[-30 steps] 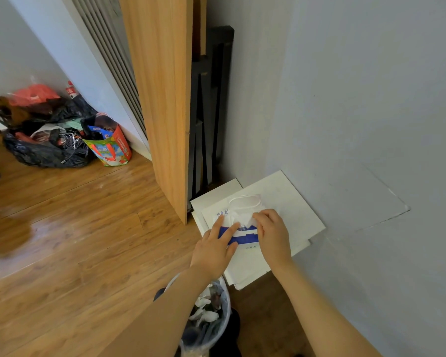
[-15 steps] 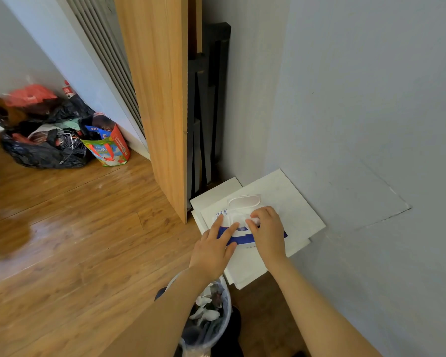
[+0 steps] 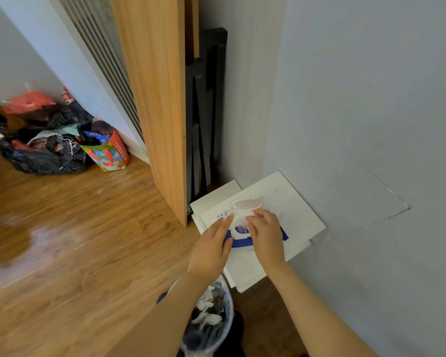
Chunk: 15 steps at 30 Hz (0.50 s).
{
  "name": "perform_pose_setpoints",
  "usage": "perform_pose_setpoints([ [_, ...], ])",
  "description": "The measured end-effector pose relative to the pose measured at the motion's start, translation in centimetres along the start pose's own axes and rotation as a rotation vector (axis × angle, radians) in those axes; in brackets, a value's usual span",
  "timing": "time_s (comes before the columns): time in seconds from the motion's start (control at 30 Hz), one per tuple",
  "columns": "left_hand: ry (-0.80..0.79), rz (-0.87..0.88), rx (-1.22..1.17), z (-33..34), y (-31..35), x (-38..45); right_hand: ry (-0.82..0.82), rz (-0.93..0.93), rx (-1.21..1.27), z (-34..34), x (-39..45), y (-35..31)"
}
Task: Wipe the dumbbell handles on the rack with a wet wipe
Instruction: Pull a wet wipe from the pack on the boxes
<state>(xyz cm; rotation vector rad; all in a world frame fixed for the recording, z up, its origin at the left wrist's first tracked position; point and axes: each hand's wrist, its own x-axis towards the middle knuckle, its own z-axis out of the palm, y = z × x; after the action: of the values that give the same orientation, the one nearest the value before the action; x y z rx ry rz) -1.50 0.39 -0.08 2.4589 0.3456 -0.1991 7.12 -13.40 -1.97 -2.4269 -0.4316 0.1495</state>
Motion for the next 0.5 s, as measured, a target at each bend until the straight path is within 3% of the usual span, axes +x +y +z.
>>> perform_pose_setpoints([
  [0.2,-0.051,-0.094,0.270,-0.6,0.7,0.3,-0.008,-0.027,0.011,-0.6,-0.1,0.1],
  [0.3,-0.055,-0.093,0.337,-1.3,1.5,-0.1,-0.021,0.060,0.095,-0.5,-0.3,0.4],
  [0.5,-0.053,-0.084,0.414,-2.6,2.4,-0.2,0.023,0.059,0.103,-1.0,-1.0,0.2],
])
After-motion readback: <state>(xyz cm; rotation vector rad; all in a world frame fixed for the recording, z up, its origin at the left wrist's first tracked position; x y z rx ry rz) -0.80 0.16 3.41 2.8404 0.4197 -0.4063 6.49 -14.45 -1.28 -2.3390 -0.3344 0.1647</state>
